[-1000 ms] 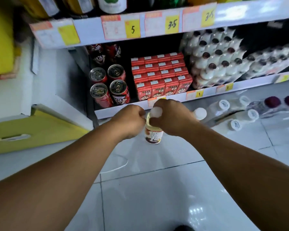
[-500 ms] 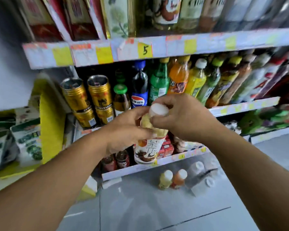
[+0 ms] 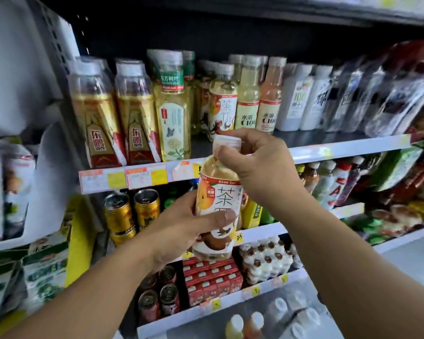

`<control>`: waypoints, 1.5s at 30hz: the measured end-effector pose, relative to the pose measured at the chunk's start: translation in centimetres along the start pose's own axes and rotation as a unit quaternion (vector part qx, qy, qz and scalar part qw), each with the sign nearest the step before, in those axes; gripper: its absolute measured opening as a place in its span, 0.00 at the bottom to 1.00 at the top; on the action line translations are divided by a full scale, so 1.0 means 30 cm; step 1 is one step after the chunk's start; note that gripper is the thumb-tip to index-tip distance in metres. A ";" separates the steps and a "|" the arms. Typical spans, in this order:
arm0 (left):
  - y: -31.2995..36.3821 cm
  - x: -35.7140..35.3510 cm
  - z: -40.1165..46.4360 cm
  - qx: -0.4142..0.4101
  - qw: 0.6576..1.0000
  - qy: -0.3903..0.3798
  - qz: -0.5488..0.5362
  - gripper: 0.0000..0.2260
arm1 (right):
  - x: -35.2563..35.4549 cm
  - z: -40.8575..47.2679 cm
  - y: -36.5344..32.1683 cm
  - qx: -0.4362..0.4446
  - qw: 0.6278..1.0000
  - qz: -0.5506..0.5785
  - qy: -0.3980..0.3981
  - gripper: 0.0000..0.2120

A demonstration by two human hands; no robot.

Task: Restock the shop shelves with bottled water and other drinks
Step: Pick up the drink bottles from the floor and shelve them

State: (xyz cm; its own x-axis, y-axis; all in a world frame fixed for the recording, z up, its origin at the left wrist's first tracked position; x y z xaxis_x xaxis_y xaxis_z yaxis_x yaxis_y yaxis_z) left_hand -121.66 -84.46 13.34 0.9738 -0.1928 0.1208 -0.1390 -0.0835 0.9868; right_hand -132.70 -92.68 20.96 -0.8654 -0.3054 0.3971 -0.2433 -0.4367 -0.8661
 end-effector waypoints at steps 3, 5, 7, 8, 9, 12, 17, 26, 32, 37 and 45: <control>0.030 0.003 -0.003 -0.008 0.999 0.030 -0.013 0.15 | 0.005 0.008 -0.014 -0.006 1.000 0.012 -0.001 0.16; 0.050 0.000 -0.005 -0.010 0.999 0.038 -0.014 0.17 | 0.000 0.012 -0.022 -0.002 1.000 0.028 0.001 0.15; 0.071 -0.005 -0.006 -0.014 0.999 0.040 -0.017 0.17 | -0.010 0.014 -0.024 -0.002 0.999 0.045 0.004 0.21; 0.084 -0.008 -0.009 -0.017 0.999 0.043 -0.023 0.16 | -0.016 0.016 -0.023 -0.006 0.998 0.059 0.004 0.24; 0.096 -0.009 -0.013 -0.018 0.998 0.048 -0.030 0.14 | -0.023 0.015 -0.025 -0.011 0.997 0.074 0.002 0.26; 0.130 -0.005 -0.017 -0.035 0.997 0.061 -0.027 0.08 | -0.046 0.009 -0.035 -0.030 0.992 0.126 -0.008 0.35; 0.157 -0.005 -0.021 -0.046 0.997 0.062 -0.020 0.05 | -0.074 0.004 -0.039 -0.031 0.981 0.190 -0.026 0.38; 0.145 0.016 -0.064 -0.034 0.997 0.066 -0.038 0.15 | -0.143 -0.029 0.012 -0.070 0.958 0.274 -0.053 0.42; 0.132 0.085 -0.059 0.005 0.989 0.131 -0.067 0.24 | -0.119 -0.082 -0.042 -0.055 0.961 0.247 -0.113 0.34; 0.122 0.092 -0.067 -0.002 0.983 0.170 -0.068 0.23 | -0.138 -0.059 -0.020 -0.065 0.941 0.318 -0.099 0.33; 0.115 0.057 -0.080 0.020 0.989 0.130 -0.067 0.27 | -0.156 -0.039 0.003 -0.054 0.926 0.352 -0.123 0.45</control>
State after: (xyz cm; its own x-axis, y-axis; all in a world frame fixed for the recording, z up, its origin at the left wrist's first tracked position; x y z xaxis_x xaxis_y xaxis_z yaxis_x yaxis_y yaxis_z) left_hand -120.04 -82.73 17.20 0.9966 0.0801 0.0180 -0.0074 -0.1300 0.9915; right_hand -129.18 -90.29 18.65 -0.7028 -0.6722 -0.2327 0.2905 0.0274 -0.9565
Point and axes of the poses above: each hand's wrist, its own z-axis towards the middle knuckle, its own x-axis out of the back of the hand, y = z × x, the point moved 7 cm from there along z, towards the middle knuckle, and after that the axes turned 9 degrees about -y, right-handed, at the moved point
